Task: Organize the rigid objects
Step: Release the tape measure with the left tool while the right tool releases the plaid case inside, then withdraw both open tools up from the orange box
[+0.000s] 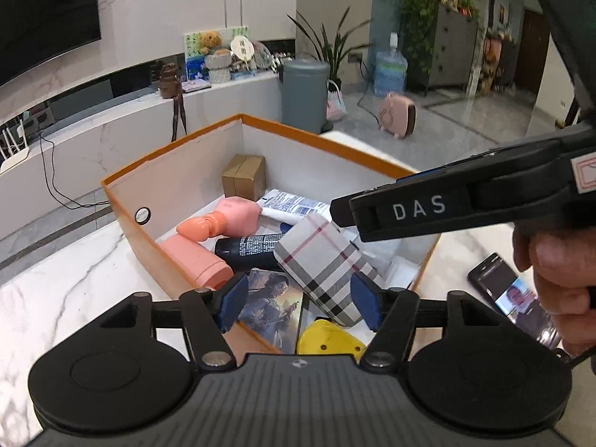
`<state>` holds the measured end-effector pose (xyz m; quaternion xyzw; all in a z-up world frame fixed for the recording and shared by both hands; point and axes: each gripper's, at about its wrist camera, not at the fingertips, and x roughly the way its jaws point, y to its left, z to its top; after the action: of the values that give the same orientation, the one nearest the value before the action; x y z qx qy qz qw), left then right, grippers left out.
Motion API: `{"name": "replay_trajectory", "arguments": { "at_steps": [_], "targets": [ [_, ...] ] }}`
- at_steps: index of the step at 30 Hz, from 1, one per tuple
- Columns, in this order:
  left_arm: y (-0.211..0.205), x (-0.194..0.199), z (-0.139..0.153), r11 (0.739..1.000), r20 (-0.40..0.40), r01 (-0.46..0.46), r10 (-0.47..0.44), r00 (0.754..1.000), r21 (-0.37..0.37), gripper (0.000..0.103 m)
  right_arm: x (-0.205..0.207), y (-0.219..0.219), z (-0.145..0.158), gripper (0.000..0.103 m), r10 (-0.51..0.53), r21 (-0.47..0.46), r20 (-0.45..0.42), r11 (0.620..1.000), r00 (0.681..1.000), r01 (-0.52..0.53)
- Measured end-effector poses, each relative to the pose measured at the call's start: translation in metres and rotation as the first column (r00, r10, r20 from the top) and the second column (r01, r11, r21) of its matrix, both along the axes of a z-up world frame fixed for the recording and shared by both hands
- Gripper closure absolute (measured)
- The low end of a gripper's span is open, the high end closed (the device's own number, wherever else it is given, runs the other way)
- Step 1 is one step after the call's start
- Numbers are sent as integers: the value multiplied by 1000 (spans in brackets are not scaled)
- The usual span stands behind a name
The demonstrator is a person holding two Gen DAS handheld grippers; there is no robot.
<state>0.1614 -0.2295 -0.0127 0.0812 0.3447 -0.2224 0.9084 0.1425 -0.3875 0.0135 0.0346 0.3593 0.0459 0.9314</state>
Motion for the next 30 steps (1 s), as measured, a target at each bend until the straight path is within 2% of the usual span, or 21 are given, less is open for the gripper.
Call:
{"name": "replay_trajectory", "arguments": {
  "at_steps": [4,6,10,14,16,19,21,24,30],
  "targets": [
    [10,-10,10,999,15,-18,18,1000,-43,24,-8,4,8,40,6,-8,20,1000,1000,-6],
    [16,-12,17,997,28,-33,36,999,-75,14,-11,5,13,39,0,-14,28,1000,1000,0],
    [27,-12,28,990,37,-67,72,997,-123,13,-22,7,22,38,-16,-8,54,1000,998,17],
    [36,-12,34,980,47,-110,119,992,-168,12,-36,8,30,31,-29,-26,78,999,997,31],
    [39,-11,37,970,51,-133,146,988,-202,9,-41,4,34,30,-51,12,81,999,995,50],
    [39,-8,44,968,32,-170,179,983,-182,8,-48,-3,40,26,-86,62,91,995,992,81],
    [39,-8,49,970,29,-185,192,981,-158,3,-51,0,44,18,-107,48,107,994,988,103],
    [43,-5,51,966,1,-231,233,973,-113,2,-55,9,48,8,-129,2,124,992,984,130],
    [48,-2,47,970,-38,-232,229,973,-75,2,-60,19,49,3,-166,-43,120,984,979,173]
  ]
}}
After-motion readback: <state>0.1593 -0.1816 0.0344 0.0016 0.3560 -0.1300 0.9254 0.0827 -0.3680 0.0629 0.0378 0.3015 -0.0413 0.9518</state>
